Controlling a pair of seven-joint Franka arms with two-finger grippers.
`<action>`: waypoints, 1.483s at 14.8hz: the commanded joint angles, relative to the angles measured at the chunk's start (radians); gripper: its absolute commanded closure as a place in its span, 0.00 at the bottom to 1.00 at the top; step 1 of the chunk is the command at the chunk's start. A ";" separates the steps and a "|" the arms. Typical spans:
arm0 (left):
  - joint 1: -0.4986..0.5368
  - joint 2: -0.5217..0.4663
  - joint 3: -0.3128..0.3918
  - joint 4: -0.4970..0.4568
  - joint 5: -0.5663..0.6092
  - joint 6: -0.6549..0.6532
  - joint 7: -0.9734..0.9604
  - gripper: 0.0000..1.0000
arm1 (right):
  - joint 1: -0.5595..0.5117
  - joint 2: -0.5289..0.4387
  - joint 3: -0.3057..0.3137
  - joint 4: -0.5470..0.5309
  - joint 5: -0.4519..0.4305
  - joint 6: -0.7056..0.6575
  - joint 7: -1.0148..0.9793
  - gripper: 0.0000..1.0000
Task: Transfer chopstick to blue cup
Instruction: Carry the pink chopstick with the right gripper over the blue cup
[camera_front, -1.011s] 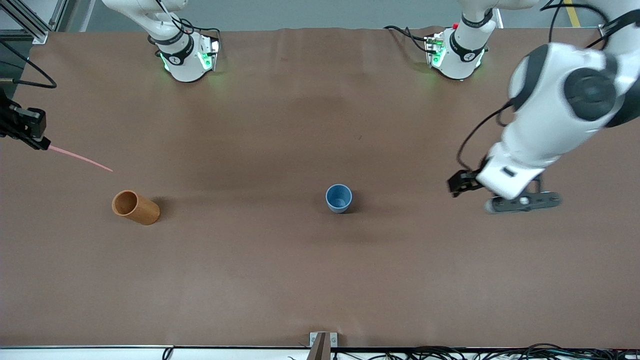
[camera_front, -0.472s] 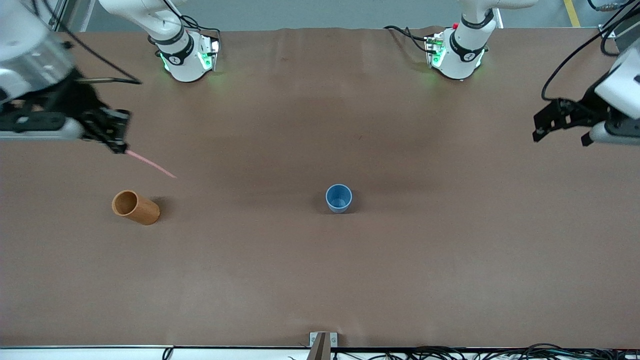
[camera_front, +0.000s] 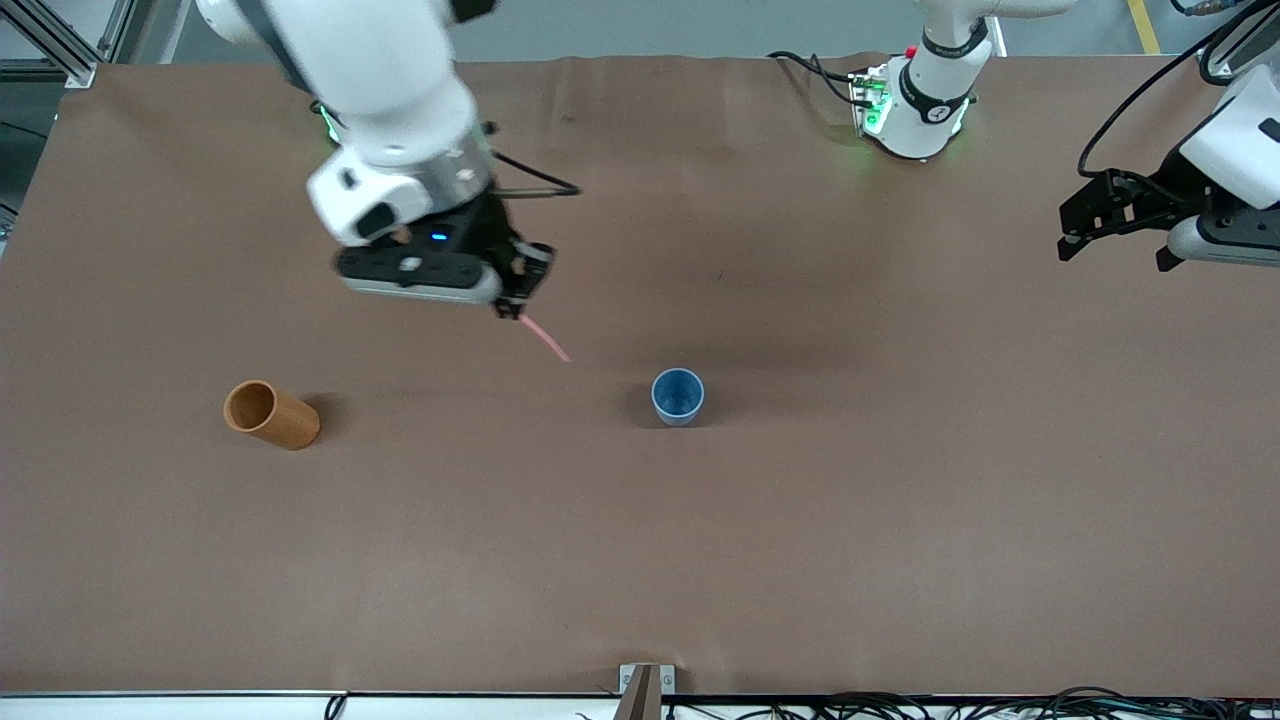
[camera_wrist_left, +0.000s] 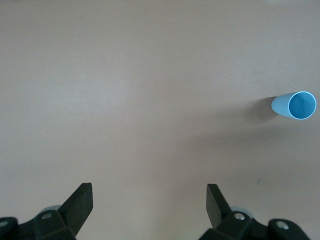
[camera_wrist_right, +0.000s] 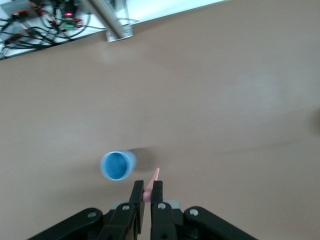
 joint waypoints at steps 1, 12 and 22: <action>0.013 0.007 -0.003 0.022 -0.020 -0.021 0.007 0.00 | 0.098 0.098 -0.018 0.058 -0.014 0.061 0.102 1.00; 0.013 0.010 0.003 0.022 -0.039 -0.022 0.013 0.00 | 0.234 0.213 -0.013 0.038 -0.230 0.201 0.141 0.96; 0.013 0.010 0.003 0.022 -0.034 -0.022 0.015 0.00 | 0.241 0.211 -0.013 -0.122 -0.347 0.376 0.138 0.88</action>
